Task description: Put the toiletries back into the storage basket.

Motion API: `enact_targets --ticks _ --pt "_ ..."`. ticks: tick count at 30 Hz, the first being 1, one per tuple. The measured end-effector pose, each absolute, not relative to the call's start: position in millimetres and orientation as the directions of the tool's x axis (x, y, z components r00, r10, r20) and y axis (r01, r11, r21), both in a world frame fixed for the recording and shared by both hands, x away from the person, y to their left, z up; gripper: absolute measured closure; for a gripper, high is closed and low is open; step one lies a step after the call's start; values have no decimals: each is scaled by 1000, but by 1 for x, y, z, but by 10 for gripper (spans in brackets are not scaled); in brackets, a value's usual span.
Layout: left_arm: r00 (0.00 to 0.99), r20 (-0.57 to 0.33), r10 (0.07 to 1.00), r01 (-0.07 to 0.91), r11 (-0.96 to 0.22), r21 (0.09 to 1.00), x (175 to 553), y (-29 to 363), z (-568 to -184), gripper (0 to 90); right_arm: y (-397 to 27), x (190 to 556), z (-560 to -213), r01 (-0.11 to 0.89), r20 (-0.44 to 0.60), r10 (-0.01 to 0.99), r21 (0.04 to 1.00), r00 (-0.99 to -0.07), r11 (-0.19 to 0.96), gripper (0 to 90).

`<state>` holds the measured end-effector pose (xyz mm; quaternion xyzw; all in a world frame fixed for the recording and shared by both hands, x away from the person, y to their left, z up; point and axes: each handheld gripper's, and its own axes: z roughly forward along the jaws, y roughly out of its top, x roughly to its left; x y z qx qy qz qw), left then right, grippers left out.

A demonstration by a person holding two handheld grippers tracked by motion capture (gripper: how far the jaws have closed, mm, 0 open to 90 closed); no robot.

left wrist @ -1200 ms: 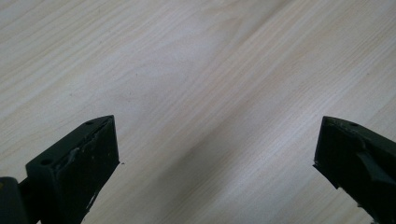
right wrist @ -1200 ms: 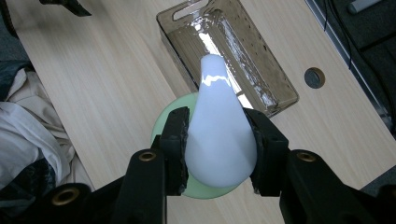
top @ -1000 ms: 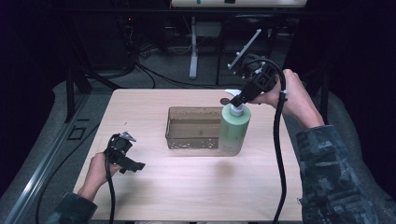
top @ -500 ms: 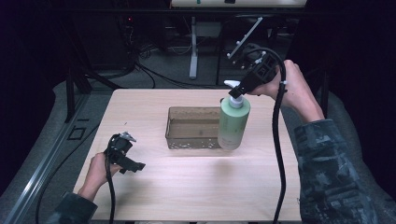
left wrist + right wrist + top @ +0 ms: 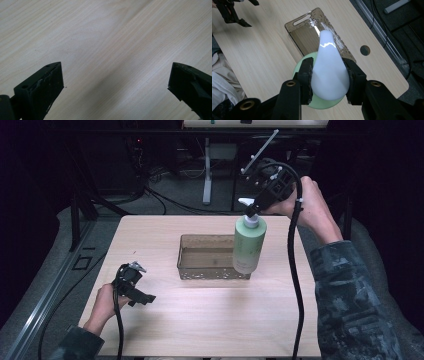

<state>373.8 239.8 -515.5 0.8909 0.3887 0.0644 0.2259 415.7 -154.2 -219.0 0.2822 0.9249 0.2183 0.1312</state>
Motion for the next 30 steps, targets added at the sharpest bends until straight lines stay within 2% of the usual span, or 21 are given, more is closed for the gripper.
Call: enact_targets --ticks 30 --pt "692 -69 719 666 -599 444 375 239 -516 0 -141 441 -223 476 -132 602 490 -787 730 631"
